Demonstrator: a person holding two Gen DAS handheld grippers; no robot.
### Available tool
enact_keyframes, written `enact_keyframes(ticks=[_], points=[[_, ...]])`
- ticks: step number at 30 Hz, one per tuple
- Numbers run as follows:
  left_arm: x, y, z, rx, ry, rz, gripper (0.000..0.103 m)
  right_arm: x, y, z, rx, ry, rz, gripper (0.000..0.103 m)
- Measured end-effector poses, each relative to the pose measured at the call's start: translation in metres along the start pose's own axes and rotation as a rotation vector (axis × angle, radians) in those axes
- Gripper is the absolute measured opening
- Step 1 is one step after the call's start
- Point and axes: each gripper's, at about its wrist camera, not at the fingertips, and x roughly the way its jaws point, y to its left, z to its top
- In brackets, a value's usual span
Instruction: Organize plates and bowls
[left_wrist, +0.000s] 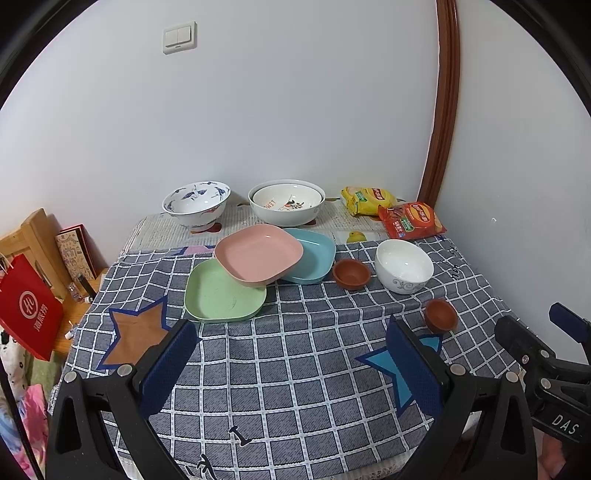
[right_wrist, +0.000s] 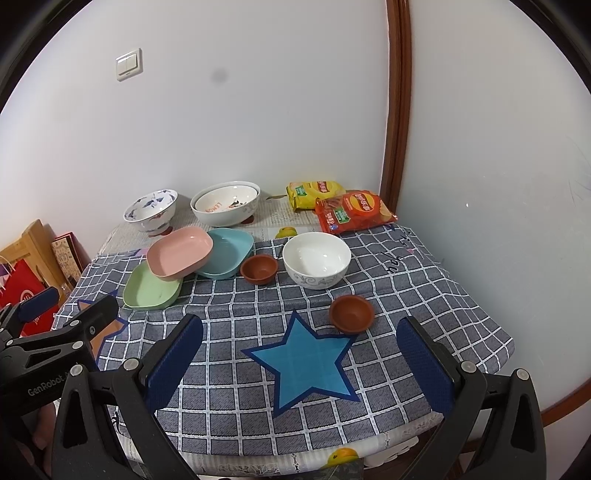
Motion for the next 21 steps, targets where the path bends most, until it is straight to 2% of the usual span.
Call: enact_keyframes(ticks=[21], points=[[0.0000,0.0002,0.0024,0.000,0.001,0.002,0.103,0.0011,0.0024,-0.0040,-0.001,0.000,0.009,0.103]])
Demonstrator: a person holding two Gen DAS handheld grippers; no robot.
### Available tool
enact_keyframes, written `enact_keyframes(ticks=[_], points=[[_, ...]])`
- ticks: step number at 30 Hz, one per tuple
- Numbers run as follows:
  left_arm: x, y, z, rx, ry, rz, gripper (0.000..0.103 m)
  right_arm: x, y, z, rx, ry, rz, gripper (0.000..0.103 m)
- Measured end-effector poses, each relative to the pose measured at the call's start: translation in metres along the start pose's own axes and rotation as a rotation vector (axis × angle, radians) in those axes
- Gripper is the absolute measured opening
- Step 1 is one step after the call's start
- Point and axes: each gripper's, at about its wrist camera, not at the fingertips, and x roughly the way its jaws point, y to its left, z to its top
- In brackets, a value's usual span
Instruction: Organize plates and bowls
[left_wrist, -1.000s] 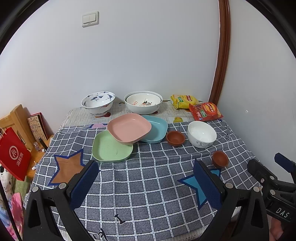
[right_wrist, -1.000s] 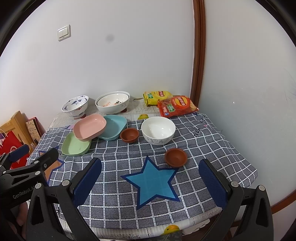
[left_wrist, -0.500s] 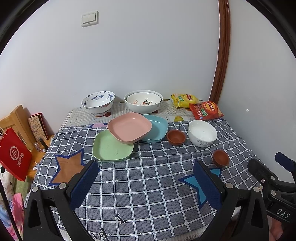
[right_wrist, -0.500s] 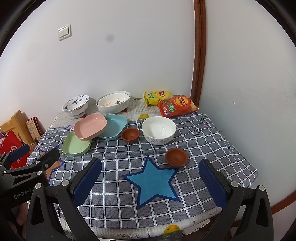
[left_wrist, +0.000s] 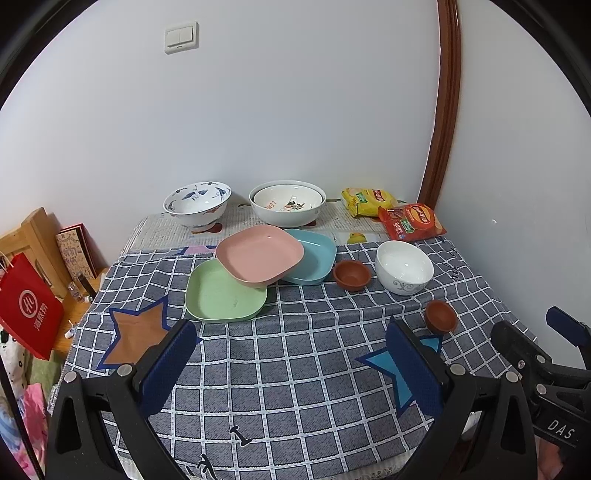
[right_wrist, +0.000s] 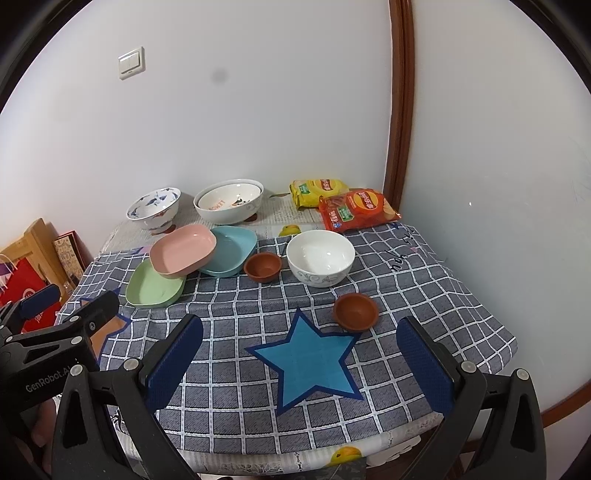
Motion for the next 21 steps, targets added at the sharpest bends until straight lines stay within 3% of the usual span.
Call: enact_keyframes(ticks=[13,21], points=[[0.003,0.001,0.002,-0.004,-0.009,-0.011,0.103,0.001,0.003,0.001,-0.005,-0.001,-0.002,0.103],[0.017,0.007,0.005,-0.005,-0.010,-0.005,0.103,0.023,0.005,-0.001,0.008,0.038,-0.012,0.103]])
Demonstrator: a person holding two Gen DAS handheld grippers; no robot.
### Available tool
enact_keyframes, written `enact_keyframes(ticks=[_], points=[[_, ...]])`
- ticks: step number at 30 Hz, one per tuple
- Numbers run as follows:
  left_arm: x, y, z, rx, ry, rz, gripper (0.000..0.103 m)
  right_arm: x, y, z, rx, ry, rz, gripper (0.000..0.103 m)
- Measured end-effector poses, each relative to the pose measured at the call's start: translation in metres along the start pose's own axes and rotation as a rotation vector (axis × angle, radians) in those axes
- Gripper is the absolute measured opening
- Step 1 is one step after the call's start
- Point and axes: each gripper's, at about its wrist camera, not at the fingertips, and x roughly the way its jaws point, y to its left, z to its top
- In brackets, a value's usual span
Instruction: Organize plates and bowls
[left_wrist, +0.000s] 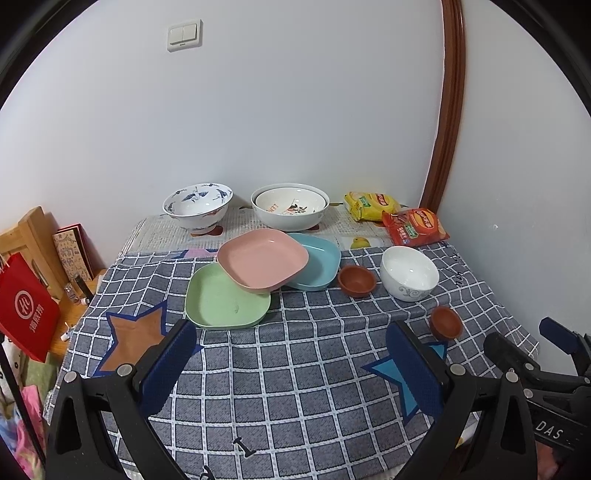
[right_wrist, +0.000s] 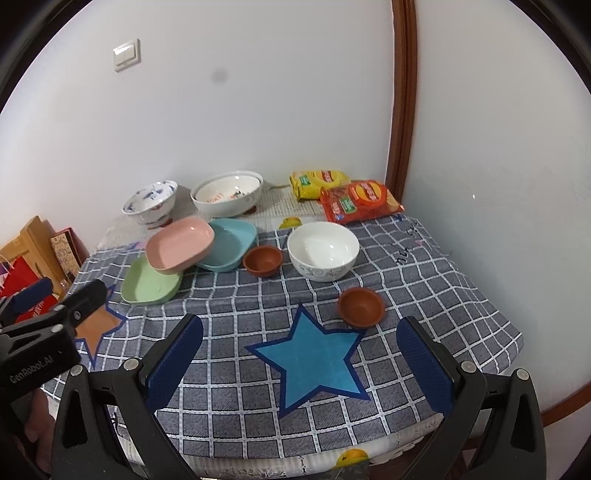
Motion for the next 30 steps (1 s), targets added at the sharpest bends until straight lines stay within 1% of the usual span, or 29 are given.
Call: enact_keyframes(ticks=[4,10,15,18,22,25,29,30], points=[[0.011,0.004,0.001,-0.002,0.010,0.000,0.103,0.012,0.003,0.002,-0.003,0.022,-0.016,0.103],[0.025,0.009,0.008,-0.008,0.020,-0.006,0.103,0.023,0.008,0.008,-0.034,0.021,-0.046,0.103],[0.032,0.009,0.016,0.012,0.014,-0.005,0.103,0.029,0.010,0.014,-0.023,0.019,-0.028,0.103],[0.037,0.012,0.019,0.011,0.016,-0.006,0.103,0.030,0.013,0.018,-0.024,0.010,-0.032,0.103],[0.047,0.014,0.026,0.012,0.025,-0.004,0.103,0.040,0.019,0.024,-0.035,0.029,-0.039,0.103],[0.053,0.016,0.031,0.017,0.027,-0.002,0.103,0.049,0.024,0.029,-0.038,0.036,-0.024,0.103],[0.064,0.020,0.038,0.017,0.036,0.002,0.103,0.058,0.029,0.037,-0.029,0.032,0.036,0.103],[0.067,0.022,0.039,0.016,0.039,0.005,0.103,0.061,0.029,0.039,-0.022,0.036,0.039,0.103]])
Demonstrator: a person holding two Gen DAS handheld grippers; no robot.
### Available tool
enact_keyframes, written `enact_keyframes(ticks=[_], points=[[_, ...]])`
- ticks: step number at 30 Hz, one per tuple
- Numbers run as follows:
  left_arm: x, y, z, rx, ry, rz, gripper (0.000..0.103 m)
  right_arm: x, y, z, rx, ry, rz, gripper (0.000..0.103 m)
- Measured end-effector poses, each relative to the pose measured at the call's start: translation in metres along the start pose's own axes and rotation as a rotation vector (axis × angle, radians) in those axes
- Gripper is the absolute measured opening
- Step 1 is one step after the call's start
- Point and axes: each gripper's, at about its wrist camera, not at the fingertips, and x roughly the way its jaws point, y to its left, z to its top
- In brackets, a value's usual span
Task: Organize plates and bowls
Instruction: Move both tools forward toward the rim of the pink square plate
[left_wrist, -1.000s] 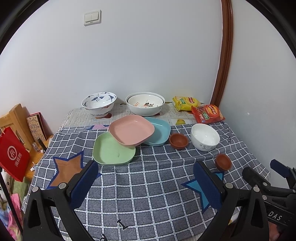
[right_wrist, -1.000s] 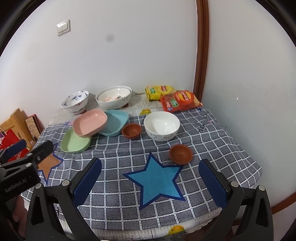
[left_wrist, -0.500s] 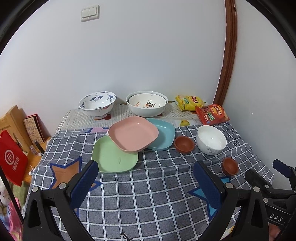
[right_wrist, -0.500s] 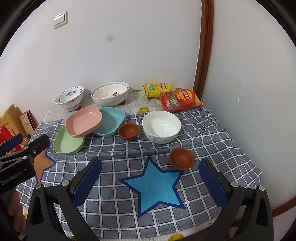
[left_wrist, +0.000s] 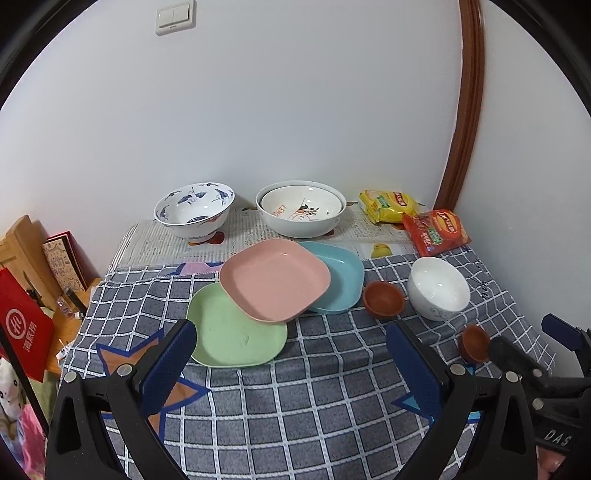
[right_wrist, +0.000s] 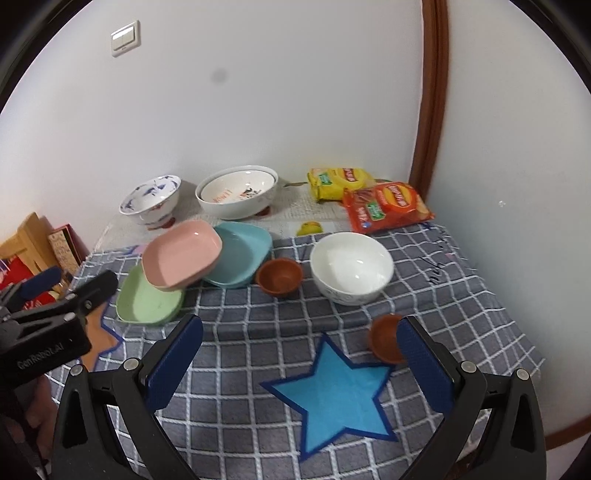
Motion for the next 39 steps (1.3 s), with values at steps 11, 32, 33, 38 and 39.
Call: enact_keyframes(ticks=[11,32,33,38,39], points=[[0.033,0.019,0.013,-0.020,0.039,0.010,0.103,0.027,0.000,0.023,0.051,-0.015,0.005,0.103],[0.077,0.042,0.034,-0.044,0.078,0.027,0.103,0.079,0.027,0.056,-0.052,0.017,-0.005,0.099],[0.079,0.045,0.034,-0.049,0.081,0.029,0.103,0.080,0.031,0.056,-0.065,0.017,-0.007,0.099],[0.091,0.059,0.033,-0.082,0.097,0.035,0.103,0.092,0.048,0.059,-0.099,0.015,0.027,0.099],[0.093,0.062,0.033,-0.088,0.101,0.034,0.103,0.094,0.050,0.059,-0.101,0.017,0.033,0.099]])
